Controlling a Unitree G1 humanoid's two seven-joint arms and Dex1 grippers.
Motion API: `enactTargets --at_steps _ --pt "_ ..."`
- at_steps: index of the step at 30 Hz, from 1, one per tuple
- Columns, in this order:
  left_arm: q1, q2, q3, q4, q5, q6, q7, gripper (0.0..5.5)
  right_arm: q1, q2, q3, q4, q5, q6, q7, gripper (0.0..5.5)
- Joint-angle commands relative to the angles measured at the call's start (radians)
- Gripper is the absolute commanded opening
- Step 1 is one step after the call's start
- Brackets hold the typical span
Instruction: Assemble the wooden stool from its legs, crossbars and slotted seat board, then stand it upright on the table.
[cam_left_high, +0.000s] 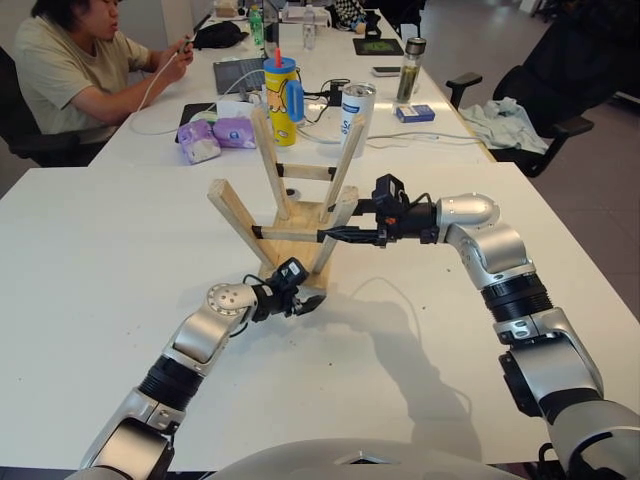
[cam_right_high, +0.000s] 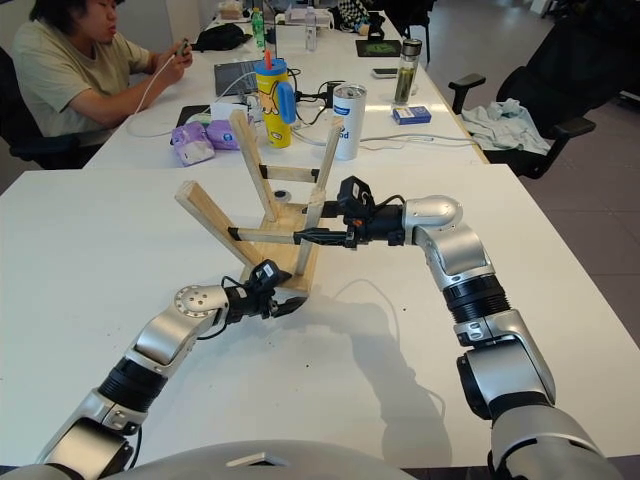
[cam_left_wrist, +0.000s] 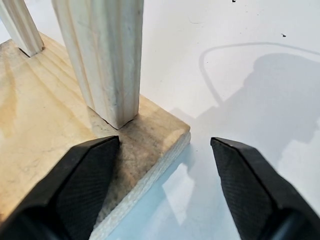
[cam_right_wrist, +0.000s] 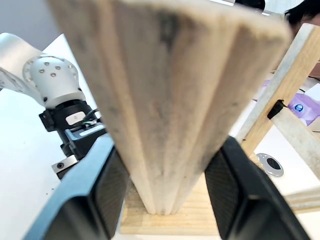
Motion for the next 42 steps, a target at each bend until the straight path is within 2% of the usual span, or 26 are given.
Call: enactTargets --at_steps 1,4,9,11,14,18,21,23,25,28,29,31,33,38,41,42 --pt "0.054 -0.005 -0.035 0.108 0.035 0.093 0.001 3.40 0.022 0.054 -0.039 0.027 0.021 0.057 -0.036 2.82" --pt "0.048 -0.016 -0.020 0.128 0.045 0.086 0.025 3.40 0.037 0.033 -0.044 -0.022 0.009 0.071 -0.024 3.37" --pt "0.045 -0.024 -0.009 0.151 0.054 0.085 0.050 3.40 0.178 -0.123 0.002 -0.104 -0.089 0.115 0.011 3.37" --pt "0.046 -0.026 -0.003 0.156 0.053 0.084 0.056 3.40 0.226 -0.178 -0.028 -0.116 -0.093 0.113 0.012 3.37" --pt "0.050 -0.021 0.003 0.159 0.054 0.081 0.057 3.40 0.181 -0.138 -0.215 -0.193 0.102 0.255 -0.043 3.37" --pt "0.054 -0.011 0.001 0.160 0.055 0.076 0.043 3.40 -0.016 -0.014 -0.471 -0.377 0.513 0.494 -0.268 3.37" --pt "0.057 -0.008 -0.003 0.156 0.055 0.076 0.037 3.40 -0.140 0.075 -0.537 -0.478 0.688 0.527 -0.452 3.37" --pt "0.059 -0.008 -0.009 0.157 0.056 0.075 0.031 3.40 -0.156 0.159 -0.506 -0.513 0.696 0.506 -0.548 3.37" --pt "0.056 -0.011 -0.013 0.158 0.058 0.075 0.028 3.40 -0.101 0.221 -0.416 -0.501 0.624 0.514 -0.627 3.37" --pt "0.046 -0.019 -0.015 0.162 0.059 0.076 0.028 3.40 0.101 0.175 -0.058 -0.372 0.284 0.521 -0.715 3.37" --pt "0.043 -0.022 -0.015 0.162 0.059 0.077 0.029 3.40 0.155 0.162 0.017 -0.312 0.203 0.517 -0.742 3.37" --pt "0.041 -0.026 -0.016 0.162 0.058 0.079 0.031 3.40 0.214 0.156 0.042 -0.278 0.133 0.459 -0.749 3.37" --pt "0.050 -0.029 -0.009 0.158 0.055 0.080 0.037 3.40 0.182 0.173 -0.026 -0.299 0.138 0.384 -0.742 3.37" --pt "0.060 -0.096 0.042 0.128 0.051 0.043 0.133 3.40 -0.003 0.217 -0.301 -0.342 0.288 0.244 -0.727 3.37" --pt "0.086 -0.132 0.110 -0.019 0.042 -0.057 0.214 3.40 -0.022 0.208 -0.383 -0.373 0.313 0.237 -0.752 3.37" --pt "0.110 -0.128 0.113 -0.105 0.049 -0.101 0.221 3.40 -0.004 0.205 -0.393 -0.390 0.302 0.236 -0.766 3.18"
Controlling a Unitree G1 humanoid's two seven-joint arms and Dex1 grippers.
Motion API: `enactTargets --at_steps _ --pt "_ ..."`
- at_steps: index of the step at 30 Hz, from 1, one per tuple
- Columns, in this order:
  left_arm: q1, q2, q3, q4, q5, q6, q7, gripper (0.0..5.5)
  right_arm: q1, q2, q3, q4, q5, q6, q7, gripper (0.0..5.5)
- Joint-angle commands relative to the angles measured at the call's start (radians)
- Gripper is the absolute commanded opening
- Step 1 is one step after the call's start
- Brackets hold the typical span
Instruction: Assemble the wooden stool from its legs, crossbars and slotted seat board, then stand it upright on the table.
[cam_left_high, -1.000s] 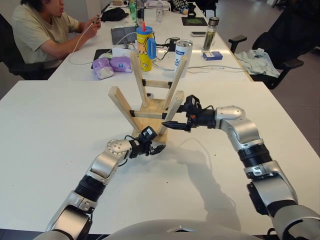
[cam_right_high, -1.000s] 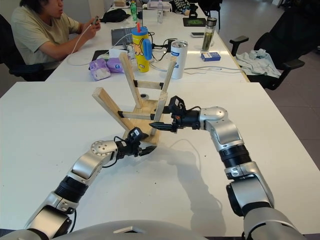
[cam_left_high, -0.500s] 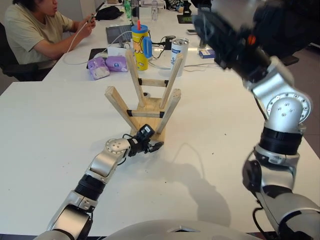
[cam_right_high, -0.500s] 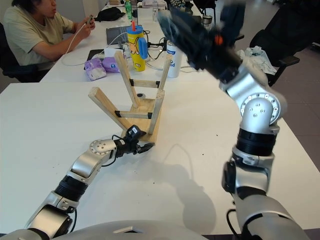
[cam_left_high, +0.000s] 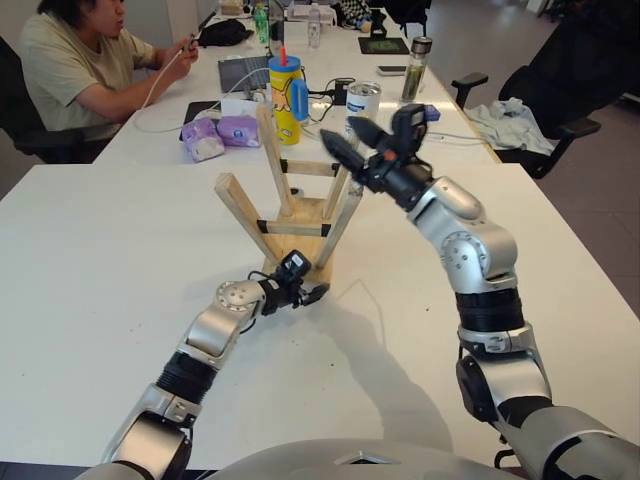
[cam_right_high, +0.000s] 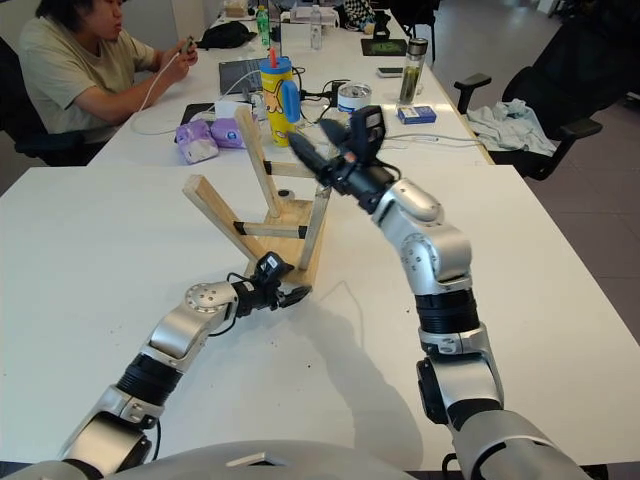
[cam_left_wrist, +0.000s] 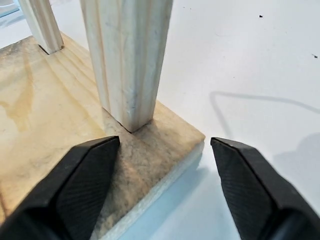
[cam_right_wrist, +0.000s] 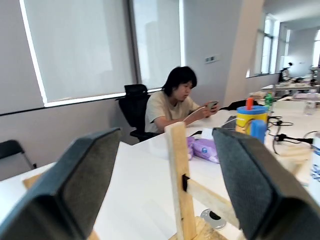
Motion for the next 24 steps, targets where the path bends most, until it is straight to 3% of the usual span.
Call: enactTargets --at_steps 1,6,11,16,19,24 --pt "0.123 0.001 0.054 -0.240 0.023 -0.079 0.081 3.40 0.012 -0.016 -0.065 -0.070 -0.008 -0.011 -0.046 3.10" --pt "0.387 0.063 0.162 -0.573 0.098 -0.296 0.162 3.40 0.268 -0.020 -0.052 -0.216 -0.173 -0.023 -0.189 2.24" --pt "0.643 0.082 0.345 -0.485 0.103 -0.536 0.219 3.40 0.510 0.060 -0.039 -0.360 -0.269 -0.009 -0.351 1.27" --pt "0.437 0.025 0.540 -0.414 0.027 -0.426 0.387 3.40 0.535 0.101 -0.006 -0.424 -0.313 0.013 -0.412 0.54" --pt "0.238 0.042 0.553 -0.428 0.019 -0.306 0.428 3.40 0.530 0.125 -0.007 -0.478 -0.326 0.032 -0.453 0.02" --pt "0.104 0.040 0.501 -0.463 0.053 -0.116 0.450 3.40 0.480 0.175 0.036 -0.563 -0.301 0.106 -0.485 0.02"
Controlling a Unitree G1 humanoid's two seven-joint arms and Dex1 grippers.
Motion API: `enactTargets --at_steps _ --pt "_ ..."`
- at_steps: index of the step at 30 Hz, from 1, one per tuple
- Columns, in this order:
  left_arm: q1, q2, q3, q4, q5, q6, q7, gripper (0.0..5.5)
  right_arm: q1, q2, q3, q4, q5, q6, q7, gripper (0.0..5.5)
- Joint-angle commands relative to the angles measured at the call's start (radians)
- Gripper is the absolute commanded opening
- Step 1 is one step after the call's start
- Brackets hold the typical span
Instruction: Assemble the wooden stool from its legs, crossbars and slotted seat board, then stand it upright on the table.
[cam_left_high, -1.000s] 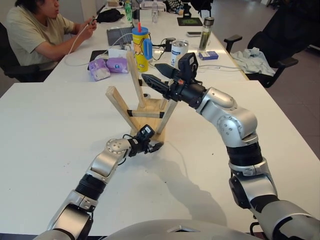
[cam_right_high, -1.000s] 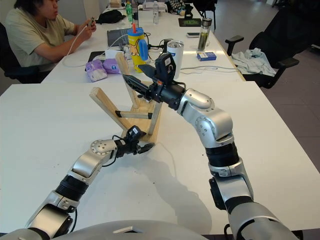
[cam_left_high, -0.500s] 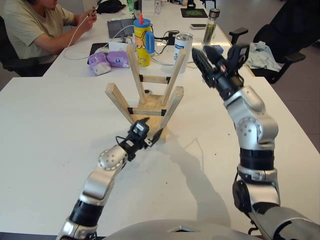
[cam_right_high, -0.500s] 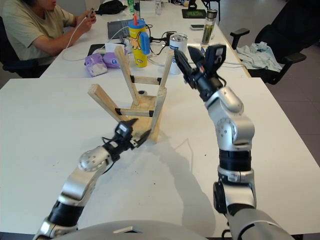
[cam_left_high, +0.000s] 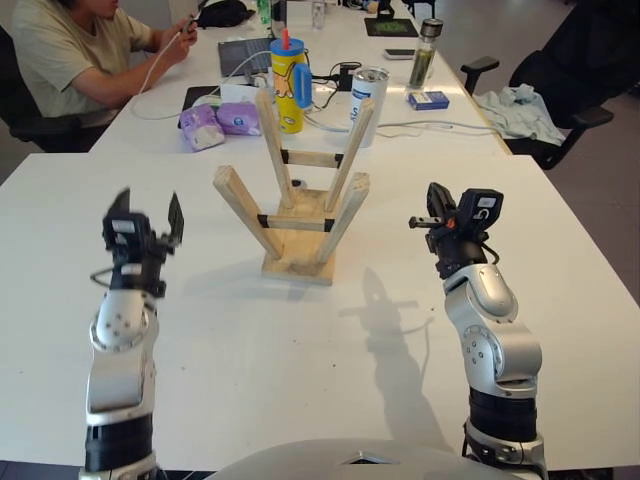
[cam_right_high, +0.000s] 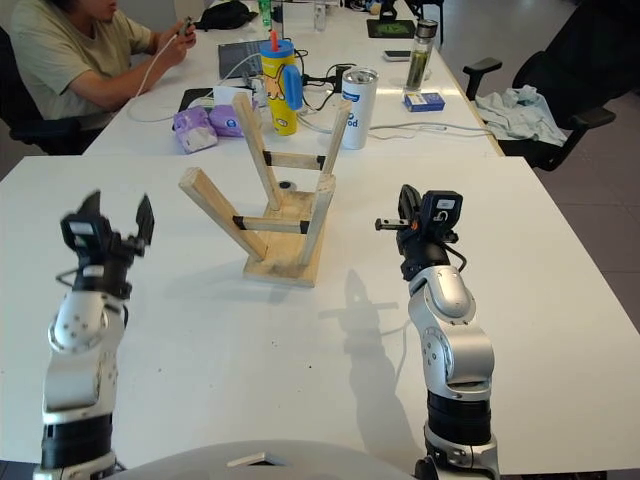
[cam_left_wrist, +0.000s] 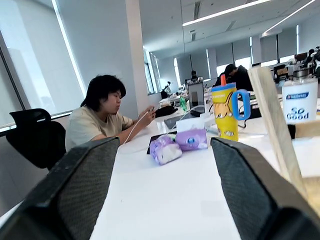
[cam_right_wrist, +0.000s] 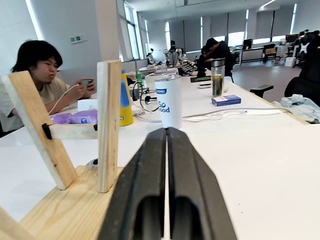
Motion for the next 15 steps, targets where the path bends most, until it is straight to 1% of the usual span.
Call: enactTargets --at_steps 1,2,4,5,6,8,10,12,15 --pt "-0.057 -0.005 -0.110 -0.027 0.041 0.162 -0.017 3.40 -0.075 0.041 0.106 -0.047 0.019 0.070 0.022 0.02" --pt "-0.060 -0.007 -0.165 -0.025 0.058 0.184 -0.038 3.40 -0.092 0.050 0.169 -0.035 0.025 0.084 0.057 0.02" --pt "-0.055 -0.019 -0.260 -0.029 0.087 0.234 -0.059 3.40 -0.137 0.060 0.344 0.028 0.000 0.119 0.134 0.02" --pt "-0.048 -0.031 -0.283 -0.038 0.097 0.262 -0.053 3.40 -0.152 0.057 0.408 0.062 -0.015 0.151 0.156 0.02" --pt "-0.047 -0.038 -0.296 -0.038 0.105 0.285 -0.052 3.40 -0.159 0.050 0.442 0.086 -0.040 0.174 0.159 0.02" --pt "-0.045 -0.029 -0.294 -0.036 0.143 0.305 -0.039 3.40 -0.146 0.039 0.401 0.117 -0.065 0.203 0.127 0.02" --pt "-0.043 -0.013 -0.248 -0.018 0.164 0.324 -0.024 3.40 -0.118 0.002 0.326 0.140 -0.086 0.221 0.109 0.02" --pt "-0.035 -0.002 -0.200 0.013 0.160 0.335 -0.018 3.40 -0.095 -0.047 0.283 0.159 -0.106 0.231 0.114 0.02" --pt "0.017 0.035 -0.167 0.058 0.172 0.314 -0.032 3.40 -0.109 -0.103 0.227 0.225 -0.116 0.181 0.153 0.02"
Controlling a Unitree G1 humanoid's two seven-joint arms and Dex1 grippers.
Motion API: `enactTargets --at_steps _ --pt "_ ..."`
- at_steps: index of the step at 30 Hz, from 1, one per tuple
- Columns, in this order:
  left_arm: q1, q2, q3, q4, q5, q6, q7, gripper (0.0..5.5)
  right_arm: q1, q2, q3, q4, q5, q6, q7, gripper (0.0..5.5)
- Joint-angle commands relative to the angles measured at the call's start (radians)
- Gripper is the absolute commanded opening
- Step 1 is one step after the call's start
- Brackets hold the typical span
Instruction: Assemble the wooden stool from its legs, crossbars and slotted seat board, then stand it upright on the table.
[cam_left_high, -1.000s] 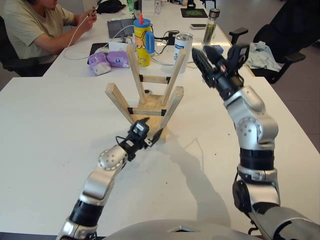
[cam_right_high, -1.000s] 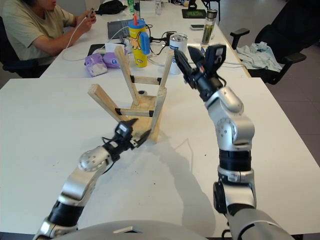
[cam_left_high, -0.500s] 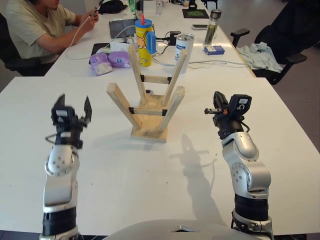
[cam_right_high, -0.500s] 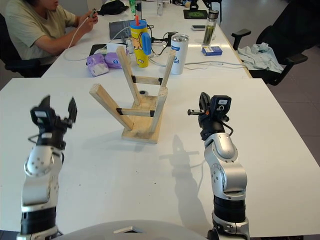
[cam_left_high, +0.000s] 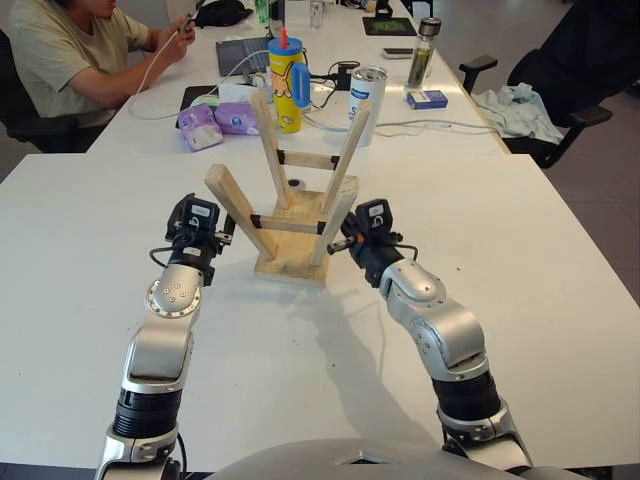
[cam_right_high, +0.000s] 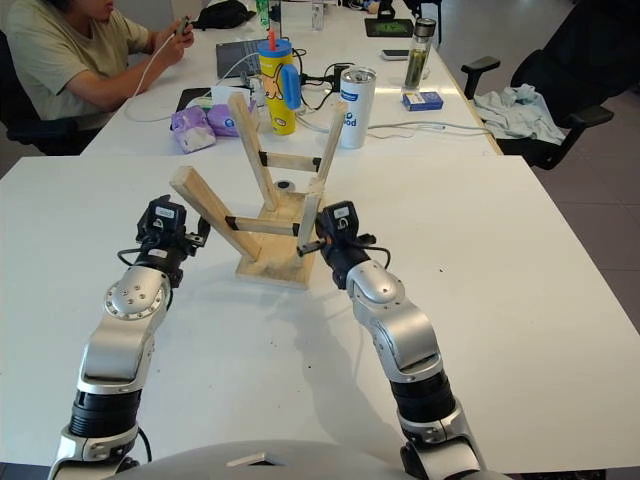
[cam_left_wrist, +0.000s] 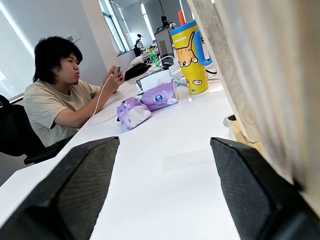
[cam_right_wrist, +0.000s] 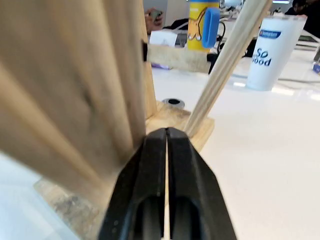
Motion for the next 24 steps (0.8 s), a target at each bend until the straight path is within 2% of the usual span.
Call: enactTargets --at_steps 1,4,6,12,15,18,21,24 --pt "0.082 0.049 0.061 0.067 0.010 -0.010 -0.018 3.40 -0.032 -0.071 -0.092 0.102 -0.012 -0.075 0.066 0.02" --pt "0.168 0.040 0.084 0.069 0.008 0.003 -0.011 3.40 -0.123 -0.072 -0.138 0.228 0.006 -0.191 0.138 0.02" --pt "0.226 0.034 0.058 0.039 0.015 0.005 -0.019 3.40 -0.196 -0.070 -0.159 0.332 0.024 -0.280 0.210 0.02" --pt "0.290 0.008 -0.054 0.000 0.034 0.023 -0.044 3.40 -0.356 -0.087 -0.084 0.551 0.039 -0.505 0.543 0.02" --pt "0.270 0.003 -0.069 0.048 0.046 0.028 -0.042 3.40 -0.341 -0.097 -0.017 0.523 0.061 -0.530 0.718 0.02" --pt "0.235 -0.010 -0.079 0.091 0.051 0.025 -0.036 3.40 -0.311 -0.097 0.017 0.460 0.098 -0.503 0.809 0.02" --pt "0.207 -0.027 -0.086 0.127 0.059 0.019 -0.023 3.40 -0.280 -0.076 0.061 0.392 0.114 -0.460 0.829 0.02" --pt "0.187 -0.043 -0.085 0.141 0.061 0.016 -0.012 3.40 -0.256 -0.030 0.100 0.380 0.082 -0.438 0.771 0.02"
